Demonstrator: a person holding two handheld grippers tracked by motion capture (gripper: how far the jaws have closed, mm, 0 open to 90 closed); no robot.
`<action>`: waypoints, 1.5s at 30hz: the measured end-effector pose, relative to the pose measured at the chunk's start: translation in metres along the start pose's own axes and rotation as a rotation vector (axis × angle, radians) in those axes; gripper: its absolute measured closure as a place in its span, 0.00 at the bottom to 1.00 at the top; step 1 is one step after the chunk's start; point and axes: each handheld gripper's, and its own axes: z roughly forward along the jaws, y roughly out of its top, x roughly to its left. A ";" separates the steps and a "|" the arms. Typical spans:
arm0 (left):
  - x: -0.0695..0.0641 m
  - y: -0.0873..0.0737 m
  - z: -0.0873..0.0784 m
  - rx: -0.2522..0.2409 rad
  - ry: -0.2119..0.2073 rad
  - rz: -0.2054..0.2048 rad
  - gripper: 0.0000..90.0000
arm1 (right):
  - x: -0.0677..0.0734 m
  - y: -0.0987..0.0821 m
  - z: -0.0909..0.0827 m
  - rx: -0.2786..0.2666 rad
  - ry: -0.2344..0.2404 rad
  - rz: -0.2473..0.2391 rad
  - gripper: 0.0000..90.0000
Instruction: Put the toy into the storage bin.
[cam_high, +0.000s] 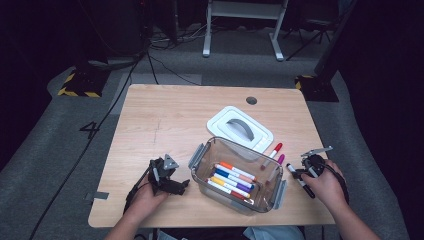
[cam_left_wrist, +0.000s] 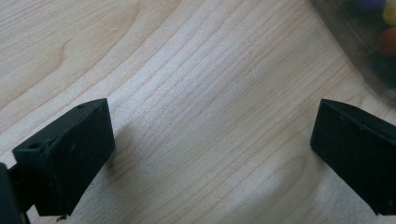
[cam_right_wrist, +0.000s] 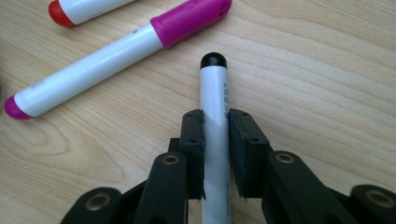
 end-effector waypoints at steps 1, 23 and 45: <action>0.000 0.000 0.000 0.000 0.000 0.000 0.00 | -0.001 0.000 0.000 -0.001 0.007 0.006 0.85; 0.000 0.000 0.000 0.000 0.000 0.000 0.00 | -0.007 0.016 -0.042 -0.085 0.078 0.059 0.86; 0.000 0.000 0.000 0.004 -0.002 0.003 0.00 | 0.066 0.085 -0.128 -0.235 0.267 -0.158 0.86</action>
